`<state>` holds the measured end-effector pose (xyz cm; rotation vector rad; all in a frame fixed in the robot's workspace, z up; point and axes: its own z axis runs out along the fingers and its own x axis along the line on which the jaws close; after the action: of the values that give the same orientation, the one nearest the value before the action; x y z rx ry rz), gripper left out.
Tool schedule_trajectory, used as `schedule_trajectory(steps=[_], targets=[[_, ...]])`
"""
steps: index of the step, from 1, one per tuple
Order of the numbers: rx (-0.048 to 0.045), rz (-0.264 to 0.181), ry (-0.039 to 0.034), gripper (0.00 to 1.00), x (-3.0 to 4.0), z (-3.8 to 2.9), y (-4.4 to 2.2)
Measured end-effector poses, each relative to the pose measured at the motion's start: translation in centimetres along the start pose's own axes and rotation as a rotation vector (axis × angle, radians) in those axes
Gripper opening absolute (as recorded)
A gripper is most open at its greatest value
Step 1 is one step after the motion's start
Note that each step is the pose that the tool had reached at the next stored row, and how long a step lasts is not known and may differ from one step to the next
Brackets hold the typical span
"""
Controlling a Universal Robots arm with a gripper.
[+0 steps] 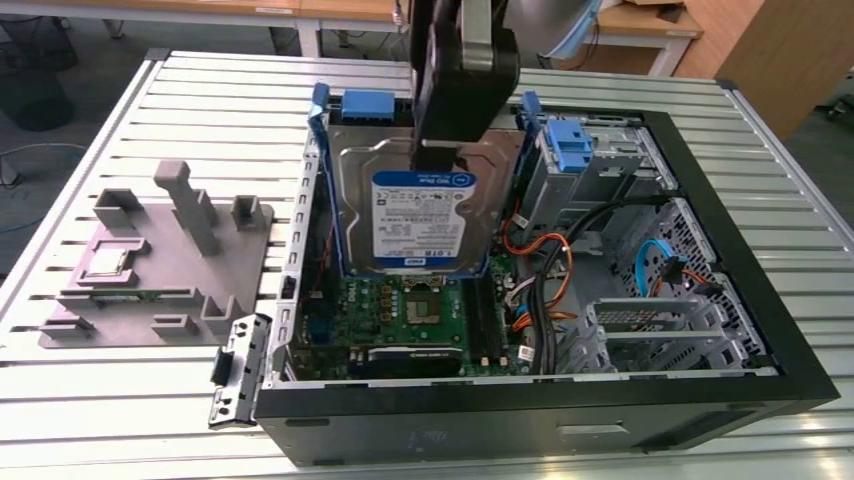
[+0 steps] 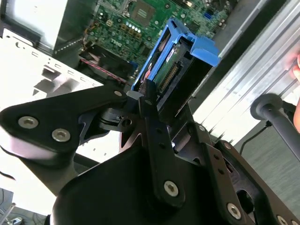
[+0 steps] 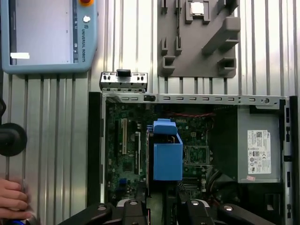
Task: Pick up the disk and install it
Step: 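Pick up the disk, then insert the disk into the insertion slot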
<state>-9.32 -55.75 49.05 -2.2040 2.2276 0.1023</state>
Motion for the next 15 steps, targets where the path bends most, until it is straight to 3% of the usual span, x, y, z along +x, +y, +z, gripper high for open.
schedule_trajectory(steps=[6,10,12,15], targets=[[0.0001,0.000,-0.0003,0.35,1.63,-0.03,-0.12],[0.0001,0.000,-0.0002,0.35,1.68,-0.05,-0.19],[0.0000,0.000,0.0001,0.35,1.67,-0.08,-0.64],[-0.0001,0.000,-0.0001,0.35,1.66,-0.10,-1.89]])
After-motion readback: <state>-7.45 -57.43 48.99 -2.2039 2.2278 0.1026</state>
